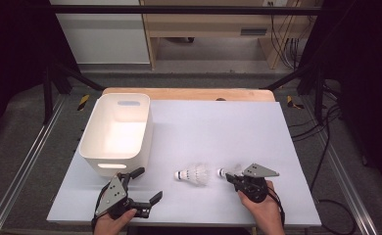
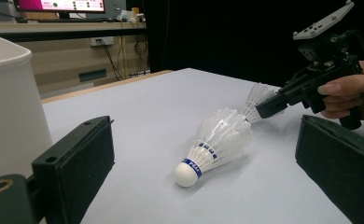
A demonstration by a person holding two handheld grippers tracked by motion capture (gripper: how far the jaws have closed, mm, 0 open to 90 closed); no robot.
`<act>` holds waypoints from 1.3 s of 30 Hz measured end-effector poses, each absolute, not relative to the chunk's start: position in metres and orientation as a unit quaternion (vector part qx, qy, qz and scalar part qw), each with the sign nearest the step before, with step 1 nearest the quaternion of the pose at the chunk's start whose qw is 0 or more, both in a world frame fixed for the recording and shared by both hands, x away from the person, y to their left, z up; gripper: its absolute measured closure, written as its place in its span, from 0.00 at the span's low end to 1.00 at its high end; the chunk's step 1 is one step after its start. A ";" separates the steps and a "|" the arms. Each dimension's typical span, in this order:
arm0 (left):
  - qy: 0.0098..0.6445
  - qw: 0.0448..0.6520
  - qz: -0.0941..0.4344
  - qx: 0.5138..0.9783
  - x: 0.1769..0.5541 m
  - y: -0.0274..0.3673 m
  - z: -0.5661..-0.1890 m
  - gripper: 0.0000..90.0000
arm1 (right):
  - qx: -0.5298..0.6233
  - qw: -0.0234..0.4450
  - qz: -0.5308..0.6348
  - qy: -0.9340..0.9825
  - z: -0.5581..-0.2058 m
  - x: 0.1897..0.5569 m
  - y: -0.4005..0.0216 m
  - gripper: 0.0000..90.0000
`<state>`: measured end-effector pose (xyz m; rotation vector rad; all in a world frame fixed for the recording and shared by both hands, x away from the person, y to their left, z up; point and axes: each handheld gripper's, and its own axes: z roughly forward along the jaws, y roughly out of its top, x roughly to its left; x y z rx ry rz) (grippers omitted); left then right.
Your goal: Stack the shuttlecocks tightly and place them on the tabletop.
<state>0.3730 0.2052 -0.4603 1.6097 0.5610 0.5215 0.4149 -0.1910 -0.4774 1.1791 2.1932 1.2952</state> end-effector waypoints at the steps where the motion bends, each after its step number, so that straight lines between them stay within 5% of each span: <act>1: 0.245 0.630 0.227 0.701 0.373 0.205 -0.460 0.05 | 0.412 0.167 0.455 0.772 -0.477 0.414 -0.191 0.98; 39: 0.229 0.627 0.228 0.709 0.371 0.202 -0.460 0.04 | 0.339 0.120 0.469 0.806 -0.441 0.425 -0.194 0.99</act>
